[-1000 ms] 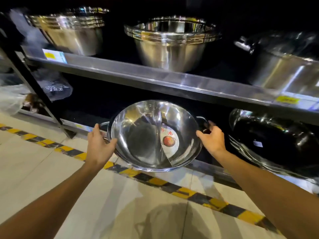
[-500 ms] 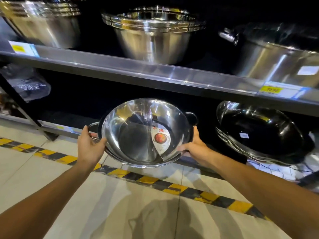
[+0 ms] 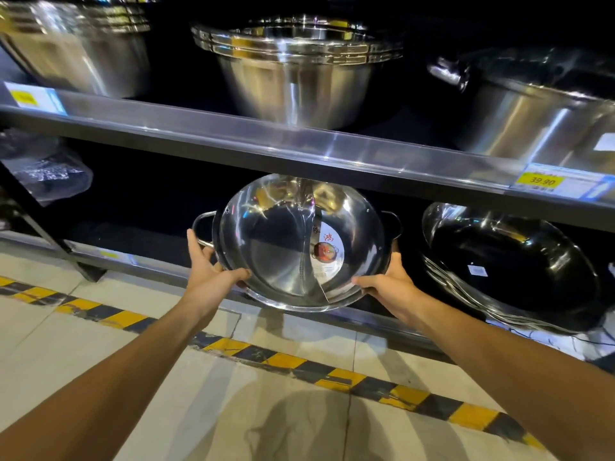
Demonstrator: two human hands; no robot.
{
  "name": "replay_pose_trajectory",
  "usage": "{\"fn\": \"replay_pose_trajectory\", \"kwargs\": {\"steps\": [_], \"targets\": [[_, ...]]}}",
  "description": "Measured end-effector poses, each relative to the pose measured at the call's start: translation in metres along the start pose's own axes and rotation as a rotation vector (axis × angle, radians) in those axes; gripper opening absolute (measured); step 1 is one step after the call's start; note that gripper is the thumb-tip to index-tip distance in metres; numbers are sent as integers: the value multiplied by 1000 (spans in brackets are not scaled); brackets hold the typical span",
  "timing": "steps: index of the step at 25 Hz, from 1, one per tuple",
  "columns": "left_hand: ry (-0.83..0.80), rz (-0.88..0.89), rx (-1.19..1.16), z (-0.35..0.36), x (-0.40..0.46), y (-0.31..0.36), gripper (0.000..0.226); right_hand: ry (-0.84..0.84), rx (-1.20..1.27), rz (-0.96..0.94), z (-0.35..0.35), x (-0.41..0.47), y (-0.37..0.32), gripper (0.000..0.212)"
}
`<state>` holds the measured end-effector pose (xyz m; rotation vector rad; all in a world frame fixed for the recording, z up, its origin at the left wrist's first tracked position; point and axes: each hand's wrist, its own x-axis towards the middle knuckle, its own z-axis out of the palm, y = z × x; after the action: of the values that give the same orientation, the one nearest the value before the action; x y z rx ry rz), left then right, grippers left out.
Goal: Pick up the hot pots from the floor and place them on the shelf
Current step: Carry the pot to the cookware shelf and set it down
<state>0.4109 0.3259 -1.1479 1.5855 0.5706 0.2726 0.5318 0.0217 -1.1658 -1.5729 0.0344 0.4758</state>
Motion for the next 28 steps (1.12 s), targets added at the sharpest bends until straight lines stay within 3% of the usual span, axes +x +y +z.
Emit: {"fn": "replay_pose_trajectory", "kwargs": {"steps": [5, 14, 19, 22, 25, 27, 28], "targets": [[-113, -62, 24, 8, 23, 2, 129, 24, -4, 50, -4, 19, 9, 65], [-27, -96, 2, 35, 46, -27, 109, 21, -65, 42, -7, 49, 29, 27], [-57, -94, 16, 37, 56, -34, 105, -17, -114, 43, -7, 54, 28, 28], [-97, -60, 104, 39, 49, -27, 92, -8, -232, 2, -5, 47, 23, 43], [-4, 91, 369, 43, 30, -28, 67, 184, -370, -82, 1, 28, 27, 72], [48, 256, 588, 44, 9, -36, 66, 313, -594, -265, 2, 8, 33, 68], [31, 360, 669, 43, -2, -40, 66, 284, -763, -401, 1, -2, 38, 63]]}}
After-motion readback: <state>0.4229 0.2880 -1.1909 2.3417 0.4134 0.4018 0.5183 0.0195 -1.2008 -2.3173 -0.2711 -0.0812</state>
